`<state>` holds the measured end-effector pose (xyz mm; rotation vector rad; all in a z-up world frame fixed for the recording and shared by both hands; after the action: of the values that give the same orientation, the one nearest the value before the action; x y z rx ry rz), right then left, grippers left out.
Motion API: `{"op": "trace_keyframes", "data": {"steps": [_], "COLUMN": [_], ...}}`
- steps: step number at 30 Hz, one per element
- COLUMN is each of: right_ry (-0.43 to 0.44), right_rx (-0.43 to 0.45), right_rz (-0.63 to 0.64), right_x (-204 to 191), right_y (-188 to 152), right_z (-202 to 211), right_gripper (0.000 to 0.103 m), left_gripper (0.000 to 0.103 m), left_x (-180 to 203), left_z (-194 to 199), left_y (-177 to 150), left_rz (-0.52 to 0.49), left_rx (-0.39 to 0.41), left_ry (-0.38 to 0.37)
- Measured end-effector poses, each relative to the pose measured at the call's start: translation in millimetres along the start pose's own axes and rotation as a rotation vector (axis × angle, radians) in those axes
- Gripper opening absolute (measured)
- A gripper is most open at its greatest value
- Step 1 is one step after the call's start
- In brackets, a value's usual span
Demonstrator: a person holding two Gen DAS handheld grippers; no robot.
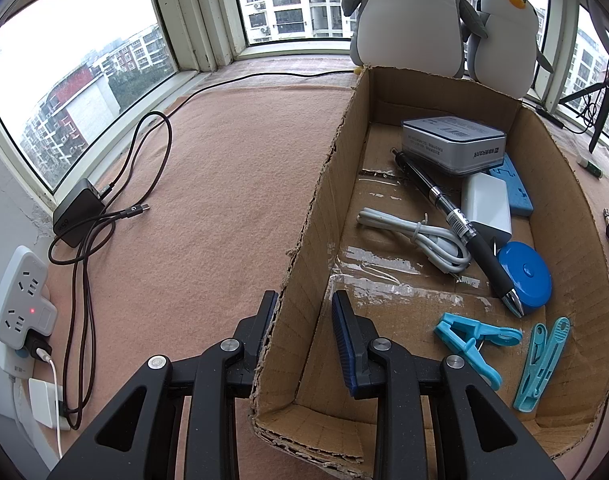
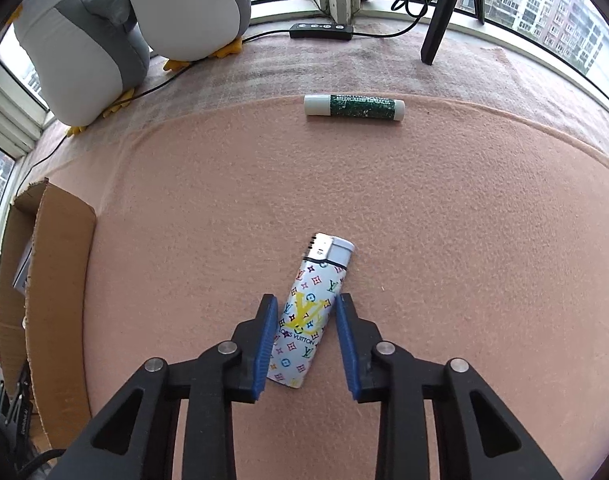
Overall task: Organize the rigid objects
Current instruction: 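Move the right gripper to the patterned lighter and grasp it, then carry the patterned lighter into the box and release it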
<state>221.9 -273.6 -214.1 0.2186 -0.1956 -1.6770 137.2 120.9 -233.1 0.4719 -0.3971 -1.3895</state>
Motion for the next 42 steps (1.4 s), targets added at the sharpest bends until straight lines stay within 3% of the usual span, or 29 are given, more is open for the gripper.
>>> {"op": "trace_keyframes", "data": {"steps": [22, 34, 42], "right_ry": [0.115, 0.229, 0.287], "right_rx": [0.052, 0.162, 0.181], "right_rz": [0.022, 0.174, 0.289], "right_x": [-18.5, -92.7, -147.4], "right_y": [-16.2, -15.7, -21.0], "right_z": [33.0, 89.4, 101.3], "right_gripper": [0.021, 0.021, 0.021], "left_gripper": [0.029, 0.029, 0.029], "left_x": [-0.1, -0.5, -0.5], "left_z": [0.5, 0.9, 0.9], "left_y": [0.4, 0.7, 0.7], "left_rz": [-0.002, -0.001, -0.002], "left_rx": [0.0, 0.001, 0.001], "left_ry": [0.001, 0.001, 0.001]}}
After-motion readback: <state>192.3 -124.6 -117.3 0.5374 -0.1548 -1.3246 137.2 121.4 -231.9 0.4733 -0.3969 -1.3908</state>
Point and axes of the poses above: each gripper's, at about its wrist camera, not at the fingertips, and z roughly against the way its jaws point, x to its right, y to its top, the point moved 5 cm from there along -z, roughly the way its jaws point, and after that the axes turned 6 degrees about -y, right-handed, at the moved point
